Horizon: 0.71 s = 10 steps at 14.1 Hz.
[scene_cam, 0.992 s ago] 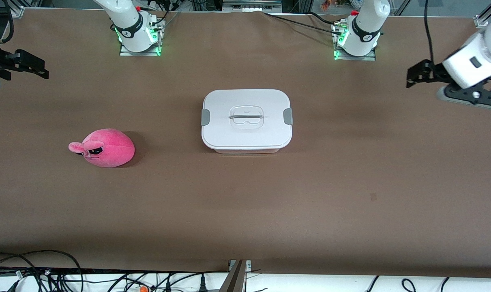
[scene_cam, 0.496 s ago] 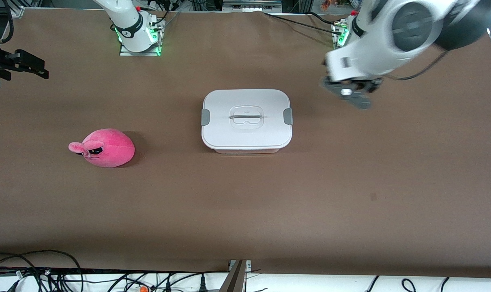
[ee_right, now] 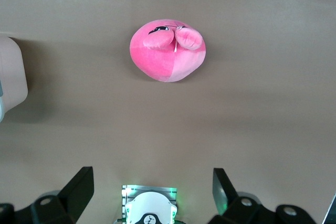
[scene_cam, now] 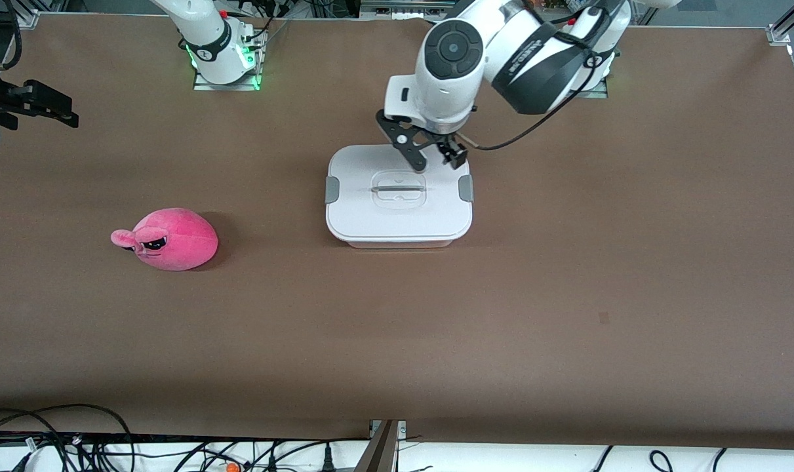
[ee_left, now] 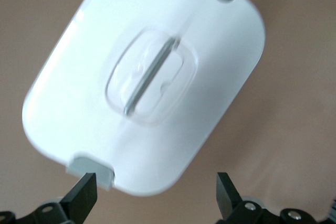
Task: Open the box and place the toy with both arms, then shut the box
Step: 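Reach the left gripper to the white lid handle and grasp it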
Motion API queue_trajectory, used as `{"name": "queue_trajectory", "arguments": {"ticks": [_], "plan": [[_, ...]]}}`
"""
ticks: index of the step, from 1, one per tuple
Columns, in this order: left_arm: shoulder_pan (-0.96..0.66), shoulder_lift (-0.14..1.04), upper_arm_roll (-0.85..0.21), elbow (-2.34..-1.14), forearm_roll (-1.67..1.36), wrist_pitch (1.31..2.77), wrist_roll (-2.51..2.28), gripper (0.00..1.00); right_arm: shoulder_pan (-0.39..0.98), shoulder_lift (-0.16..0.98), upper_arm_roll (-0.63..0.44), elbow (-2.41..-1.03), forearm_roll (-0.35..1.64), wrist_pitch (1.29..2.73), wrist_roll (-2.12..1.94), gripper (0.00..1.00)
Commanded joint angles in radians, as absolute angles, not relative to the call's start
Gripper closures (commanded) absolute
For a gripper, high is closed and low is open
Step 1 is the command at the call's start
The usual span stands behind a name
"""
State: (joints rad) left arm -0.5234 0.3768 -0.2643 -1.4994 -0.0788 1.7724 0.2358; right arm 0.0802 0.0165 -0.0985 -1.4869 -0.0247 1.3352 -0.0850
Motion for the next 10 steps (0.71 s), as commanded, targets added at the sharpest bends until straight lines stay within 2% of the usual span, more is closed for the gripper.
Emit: {"name": "queue_trajectory", "arguments": {"ticks": [1, 7, 8, 9, 10], "plan": [[-0.526, 0.445, -0.253, -1.473, -0.068, 1.871, 0.397, 0.0, 0.077, 0.025, -0.097, -1.463, -0.032, 1.327, -0.094, 0.0], [-0.59, 0.549, -0.253, -1.479, 0.027, 1.996, 0.434, 0.0, 0.077, 0.025, -0.097, -1.463, -0.035, 1.327, -0.094, 0.0], [-0.598, 0.558, -0.253, -1.479, 0.063, 2.008, 0.434, 0.1, 0.077, 0.025, -0.097, -1.463, -0.035, 1.327, -0.094, 0.0], [-0.607, 0.561, -0.253, -1.479, 0.075, 2.011, 0.434, 0.27, 0.077, 0.025, -0.097, -1.463, -0.035, 1.327, -0.095, 0.0], [-0.612, 0.561, -0.253, -1.479, 0.077, 2.013, 0.434, 0.35, 0.075, 0.025, -0.097, -1.463, -0.035, 1.327, -0.094, 0.0]]}}
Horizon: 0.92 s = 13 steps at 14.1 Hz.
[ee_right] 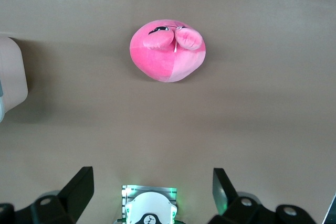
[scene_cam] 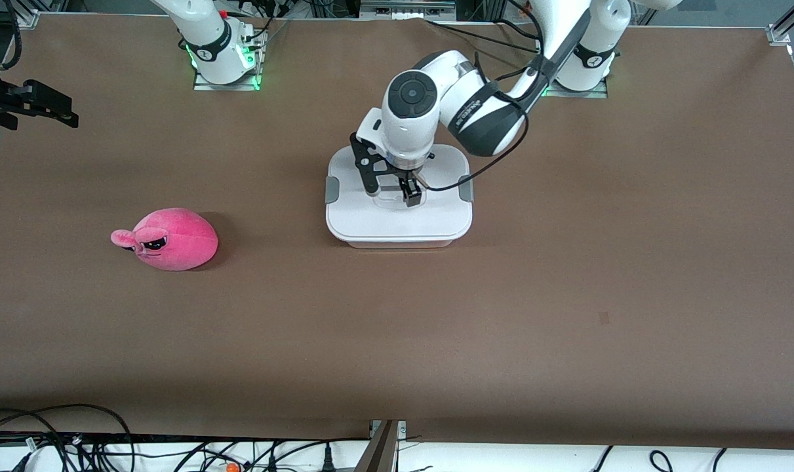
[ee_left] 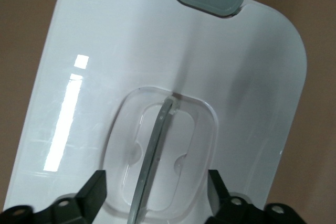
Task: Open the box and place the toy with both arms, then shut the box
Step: 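Reach the left gripper to the white lid handle and grasp it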
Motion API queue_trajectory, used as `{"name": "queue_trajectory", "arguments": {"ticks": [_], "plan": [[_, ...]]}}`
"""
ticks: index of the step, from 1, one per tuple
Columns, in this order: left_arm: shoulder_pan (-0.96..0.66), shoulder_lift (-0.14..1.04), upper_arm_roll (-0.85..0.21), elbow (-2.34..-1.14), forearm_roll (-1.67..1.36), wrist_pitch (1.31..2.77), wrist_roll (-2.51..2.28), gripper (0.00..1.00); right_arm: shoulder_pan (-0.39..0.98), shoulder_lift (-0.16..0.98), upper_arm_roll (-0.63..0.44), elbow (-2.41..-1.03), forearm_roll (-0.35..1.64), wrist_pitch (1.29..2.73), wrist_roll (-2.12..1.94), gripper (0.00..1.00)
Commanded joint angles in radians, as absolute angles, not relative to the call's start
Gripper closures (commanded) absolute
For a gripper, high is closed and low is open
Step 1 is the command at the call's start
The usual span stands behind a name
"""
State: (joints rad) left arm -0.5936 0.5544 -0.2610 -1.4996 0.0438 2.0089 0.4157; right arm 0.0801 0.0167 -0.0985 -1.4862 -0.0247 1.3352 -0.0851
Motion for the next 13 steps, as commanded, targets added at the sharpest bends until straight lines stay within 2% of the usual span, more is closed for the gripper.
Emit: {"name": "queue_trajectory", "arguments": {"ticks": [1, 2, 4, 5, 7, 13], "plan": [[-0.611, 0.561, -0.253, -1.479, 0.077, 2.011, 0.436, 0.55, 0.075, 0.026, -0.098, -1.465, -0.04, 1.33, -0.083, 0.0], [-0.612, 0.561, -0.253, -1.479, 0.078, 2.011, 0.436, 0.73, 0.075, 0.058, -0.097, -1.463, -0.043, 1.328, -0.087, 0.0], [-0.611, 0.561, -0.253, -1.482, 0.077, 2.011, 0.433, 0.96, 0.068, 0.092, -0.101, -1.465, -0.04, 1.328, -0.081, 0.0], [-0.611, 0.561, -0.253, -1.482, 0.077, 2.011, 0.434, 1.0, 0.06, 0.107, -0.101, -1.465, -0.04, 1.331, -0.092, 0.0], [-0.604, 0.555, -0.253, -1.48, 0.077, 2.008, 0.455, 1.0, 0.058, 0.138, -0.103, -1.463, -0.047, 1.342, -0.094, 0.0], [-0.606, 0.497, -0.262, -1.465, 0.063, 1.994, 0.716, 1.0, 0.04, 0.323, -0.104, -1.473, -0.049, 1.541, -0.08, 0.0]]}}
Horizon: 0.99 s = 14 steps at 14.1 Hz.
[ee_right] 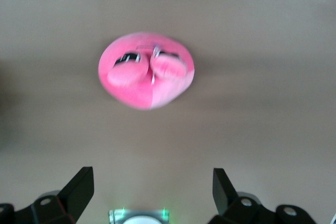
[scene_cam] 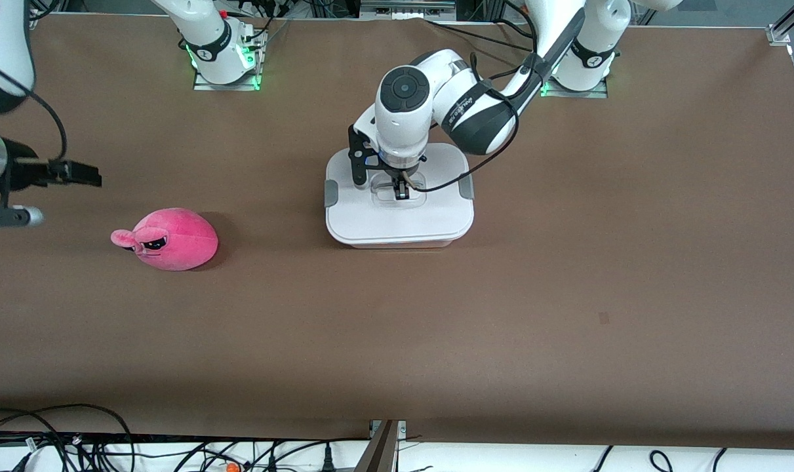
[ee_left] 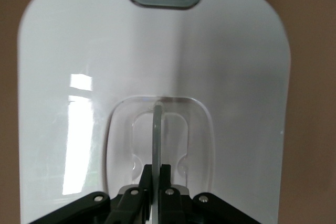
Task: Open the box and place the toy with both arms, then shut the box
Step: 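Lift the lid off with the left gripper while the right gripper reaches the toy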
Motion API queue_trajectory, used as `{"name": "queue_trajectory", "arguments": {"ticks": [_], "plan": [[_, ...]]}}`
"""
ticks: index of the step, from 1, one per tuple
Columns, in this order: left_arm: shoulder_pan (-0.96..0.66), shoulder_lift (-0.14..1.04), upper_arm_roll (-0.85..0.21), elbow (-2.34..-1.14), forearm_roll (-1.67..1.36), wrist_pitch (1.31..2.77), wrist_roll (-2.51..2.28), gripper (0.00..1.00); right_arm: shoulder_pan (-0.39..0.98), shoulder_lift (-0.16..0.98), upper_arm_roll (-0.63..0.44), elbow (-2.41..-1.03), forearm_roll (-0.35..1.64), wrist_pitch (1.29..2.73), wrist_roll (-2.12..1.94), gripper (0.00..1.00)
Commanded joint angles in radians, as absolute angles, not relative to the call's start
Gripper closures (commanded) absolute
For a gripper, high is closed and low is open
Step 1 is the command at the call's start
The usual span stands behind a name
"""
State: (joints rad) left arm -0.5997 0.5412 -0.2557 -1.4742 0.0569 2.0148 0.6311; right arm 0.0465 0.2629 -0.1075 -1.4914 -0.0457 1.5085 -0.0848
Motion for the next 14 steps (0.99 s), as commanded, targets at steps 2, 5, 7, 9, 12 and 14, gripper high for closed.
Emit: {"name": "queue_trajectory", "arguments": {"ticks": [2, 5, 7, 9, 12, 14], "plan": [[-0.604, 0.474, -0.276, -1.451, 0.06, 1.988, 0.718, 1.0, 0.041, 0.377, -0.103, -1.48, -0.045, 1.581, -0.078, 0.0], [-0.583, 0.411, -0.267, -1.407, 0.06, 1.819, 0.722, 1.0, 0.041, 0.388, -0.103, -1.547, -0.021, 1.617, -0.08, 0.0], [-0.517, 0.359, -0.275, -1.37, 0.06, 1.647, 0.732, 1.0, 0.04, 0.384, -0.103, -1.616, -0.02, 1.667, -0.08, 0.0], [-0.435, 0.322, -0.278, -1.341, 0.06, 1.501, 0.755, 1.0, 0.041, 0.376, -0.103, -1.654, -0.018, 1.677, -0.08, 0.0], [-0.261, 0.31, -0.276, -1.284, 0.06, 1.34, 0.952, 1.0, 0.041, 0.373, -0.103, -1.701, -0.018, 1.706, -0.08, 0.0], [-0.123, 0.31, -0.278, -1.279, 0.058, 1.319, 1.095, 1.0, 0.041, 0.364, -0.101, -1.759, -0.018, 1.768, -0.08, 0.0]]}}
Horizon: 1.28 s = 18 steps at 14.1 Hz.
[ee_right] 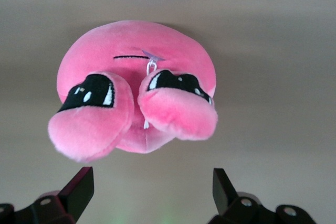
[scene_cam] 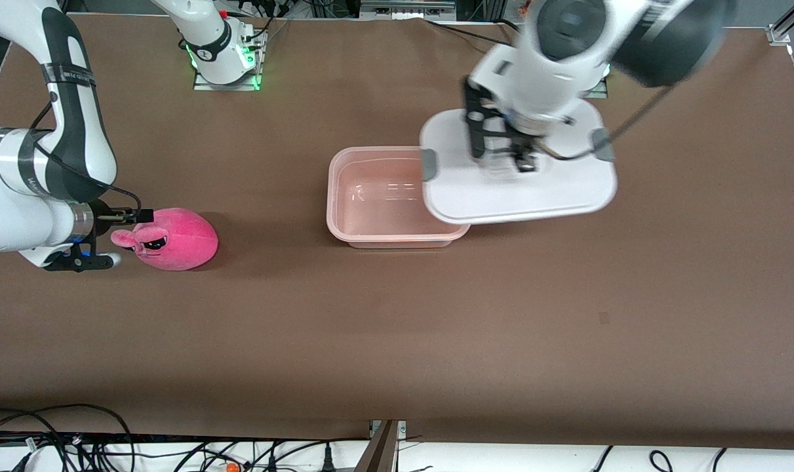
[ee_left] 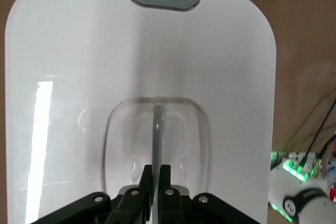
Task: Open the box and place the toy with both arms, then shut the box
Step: 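Lift the lid off with the left gripper while the right gripper reaches the toy, then grasp the pink plush toy with the right gripper and lift it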
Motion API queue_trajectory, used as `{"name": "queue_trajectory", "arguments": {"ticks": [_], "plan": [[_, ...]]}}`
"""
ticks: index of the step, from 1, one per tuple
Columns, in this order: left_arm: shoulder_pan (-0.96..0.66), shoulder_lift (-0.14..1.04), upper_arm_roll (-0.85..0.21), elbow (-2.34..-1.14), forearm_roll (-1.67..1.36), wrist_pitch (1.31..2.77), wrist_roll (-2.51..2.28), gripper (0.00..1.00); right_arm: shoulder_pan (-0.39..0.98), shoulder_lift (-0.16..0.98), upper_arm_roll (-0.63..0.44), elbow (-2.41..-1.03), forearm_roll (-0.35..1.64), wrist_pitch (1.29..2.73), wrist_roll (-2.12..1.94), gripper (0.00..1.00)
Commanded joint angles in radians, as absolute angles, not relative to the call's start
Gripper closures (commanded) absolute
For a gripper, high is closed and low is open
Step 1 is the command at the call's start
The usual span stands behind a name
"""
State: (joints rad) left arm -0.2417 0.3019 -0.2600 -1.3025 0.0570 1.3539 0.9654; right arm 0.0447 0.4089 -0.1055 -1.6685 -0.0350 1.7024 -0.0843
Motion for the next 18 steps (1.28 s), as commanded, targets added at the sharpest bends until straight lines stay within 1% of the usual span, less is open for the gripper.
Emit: {"name": "queue_trajectory", "arguments": {"ticks": [1, 3, 6, 7, 9, 10, 11, 18], "plan": [[-0.065, 0.311, -0.272, -1.279, 0.058, 1.319, 1.179, 1.0, 0.041, 0.364, -0.101, -1.776, -0.018, 1.788, -0.08, 0.0], [0.033, 0.319, -0.265, -1.281, 0.07, 1.321, 1.361, 1.0, 0.041, 0.37, -0.101, -1.778, -0.017, 1.813, -0.08, 0.0], [0.101, 0.322, -0.259, -1.29, 0.08, 1.319, 1.468, 1.0, 0.041, 0.382, -0.1, -1.781, -0.017, 1.874, -0.09, 0.01], [0.112, 0.324, -0.259, -1.293, 0.08, 1.324, 1.482, 1.0, 0.041, 0.383, -0.1, -1.781, -0.017, 1.893, -0.091, 0.16], [0.123, 0.339, -0.259, -1.287, 0.074, 1.325, 1.486, 1.0, 0.048, 0.383, -0.095, -1.778, -0.018, 1.908, -0.091, 0.72], [0.121, 0.339, -0.259, -1.287, 0.072, 1.325, 1.483, 1.0, 0.051, 0.383, -0.095, -1.778, -0.017, 1.916, -0.089, 0.94], [0.118, 0.339, -0.261, -1.285, 0.074, 1.325, 1.483, 1.0, 0.051, 0.385, -0.094, -1.776, -0.017, 1.92, -0.086, 1.0], [0.117, 0.339, -0.264, -1.285, 0.074, 1.324, 1.485, 1.0, 0.055, 0.39, -0.092, -1.75, 0.011, 1.918, -0.086, 1.0]]}}
